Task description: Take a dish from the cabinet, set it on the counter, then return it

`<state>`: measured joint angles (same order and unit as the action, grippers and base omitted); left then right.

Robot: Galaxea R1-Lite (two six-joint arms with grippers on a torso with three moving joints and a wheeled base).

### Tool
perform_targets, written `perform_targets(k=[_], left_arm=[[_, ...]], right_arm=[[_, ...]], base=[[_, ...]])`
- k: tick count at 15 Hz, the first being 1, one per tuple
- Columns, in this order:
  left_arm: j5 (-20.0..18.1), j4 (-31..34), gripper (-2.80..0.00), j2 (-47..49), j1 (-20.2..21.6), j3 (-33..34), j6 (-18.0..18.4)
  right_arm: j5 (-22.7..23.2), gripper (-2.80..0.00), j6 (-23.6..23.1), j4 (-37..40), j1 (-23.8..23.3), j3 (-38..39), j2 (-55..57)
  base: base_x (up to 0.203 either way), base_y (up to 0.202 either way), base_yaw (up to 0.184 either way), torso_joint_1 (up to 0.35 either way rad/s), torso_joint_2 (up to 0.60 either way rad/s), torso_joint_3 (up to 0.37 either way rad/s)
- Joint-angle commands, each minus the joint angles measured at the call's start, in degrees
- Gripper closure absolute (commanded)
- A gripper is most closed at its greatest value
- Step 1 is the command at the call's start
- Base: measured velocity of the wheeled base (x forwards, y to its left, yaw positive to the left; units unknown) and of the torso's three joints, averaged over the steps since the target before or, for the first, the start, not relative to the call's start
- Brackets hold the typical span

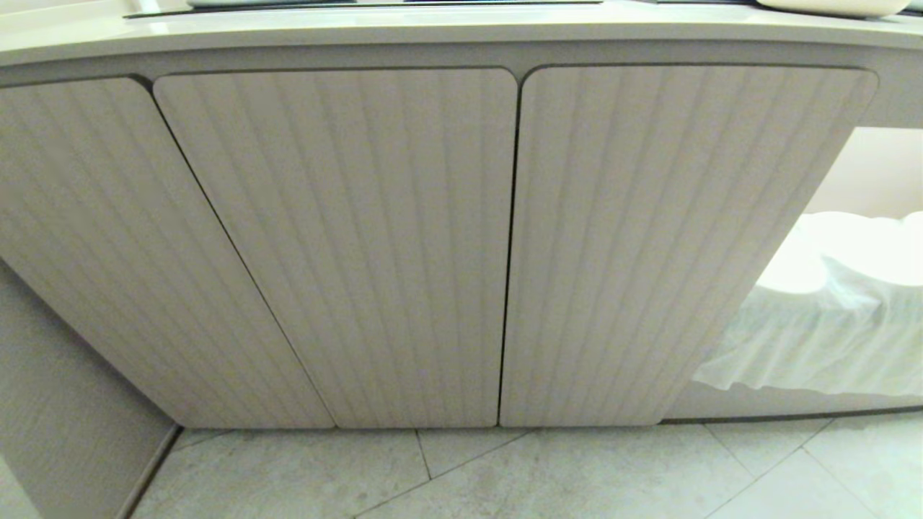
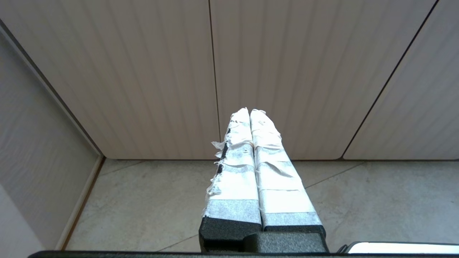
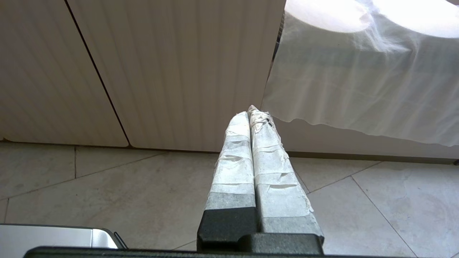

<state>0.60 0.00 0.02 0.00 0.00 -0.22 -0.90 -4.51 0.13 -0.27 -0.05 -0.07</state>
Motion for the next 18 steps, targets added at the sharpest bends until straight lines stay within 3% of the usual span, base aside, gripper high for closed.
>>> perform_targets(k=[1, 18], left_arm=[[0.02, 0.00, 0.00, -0.02, 0.00, 0.00, -0.04], [0.02, 0.00, 0.00, -0.02, 0.00, 0.00, -0.04]], right_arm=[[-0.06, 0.00, -0.07, -0.05, 0.00, 0.05, 0.07], [0.04, 0.00, 1.01, -0.08, 0.00, 0.05, 0.07]], base=[[0.000, 0.000, 0.000, 0.000, 0.00, 0.000], [0.000, 0.000, 0.000, 0.000, 0.00, 0.000]])
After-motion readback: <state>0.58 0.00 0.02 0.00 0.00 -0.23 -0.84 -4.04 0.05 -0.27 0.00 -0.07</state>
